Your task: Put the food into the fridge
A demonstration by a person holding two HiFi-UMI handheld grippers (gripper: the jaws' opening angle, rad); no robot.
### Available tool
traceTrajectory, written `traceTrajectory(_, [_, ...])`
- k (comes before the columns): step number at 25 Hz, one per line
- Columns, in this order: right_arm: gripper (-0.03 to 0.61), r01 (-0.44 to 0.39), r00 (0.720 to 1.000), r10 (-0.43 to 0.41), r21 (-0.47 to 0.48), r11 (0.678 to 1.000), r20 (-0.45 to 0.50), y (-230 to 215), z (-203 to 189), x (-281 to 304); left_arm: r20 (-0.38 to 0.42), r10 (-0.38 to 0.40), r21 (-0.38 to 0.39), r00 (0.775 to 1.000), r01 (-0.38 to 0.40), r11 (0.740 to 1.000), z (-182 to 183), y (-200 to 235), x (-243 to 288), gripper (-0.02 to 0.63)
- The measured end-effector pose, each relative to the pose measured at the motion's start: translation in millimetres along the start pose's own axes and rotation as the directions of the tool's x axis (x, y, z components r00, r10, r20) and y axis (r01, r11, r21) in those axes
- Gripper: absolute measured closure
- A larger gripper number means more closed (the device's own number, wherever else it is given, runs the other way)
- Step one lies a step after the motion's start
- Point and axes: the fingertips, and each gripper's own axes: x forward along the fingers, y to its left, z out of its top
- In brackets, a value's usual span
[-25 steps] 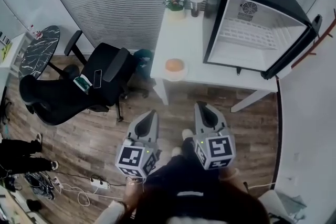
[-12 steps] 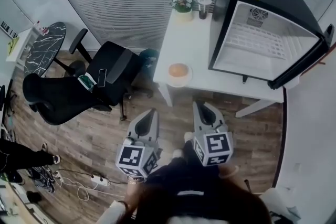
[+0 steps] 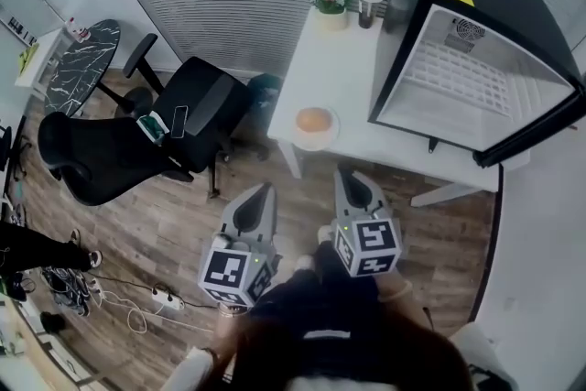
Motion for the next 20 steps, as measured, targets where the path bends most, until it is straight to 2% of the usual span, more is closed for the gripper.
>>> traceTrajectory(9, [0.580, -0.043, 0.997, 0.046, 0.037, 0.998, -0.066, -8, -27, 34, 0.019, 0.046, -0.040, 0.999, -0.046, 0.998, 1, 6, 4, 0.614])
traceTrajectory(20, [0.577, -0.073, 0.984, 0.091, 0.119, 0.990, -0.153, -17, -61, 74, 0.027, 0.126, -0.050, 0.992, -0.124, 0.991, -1, 23, 3, 0.614])
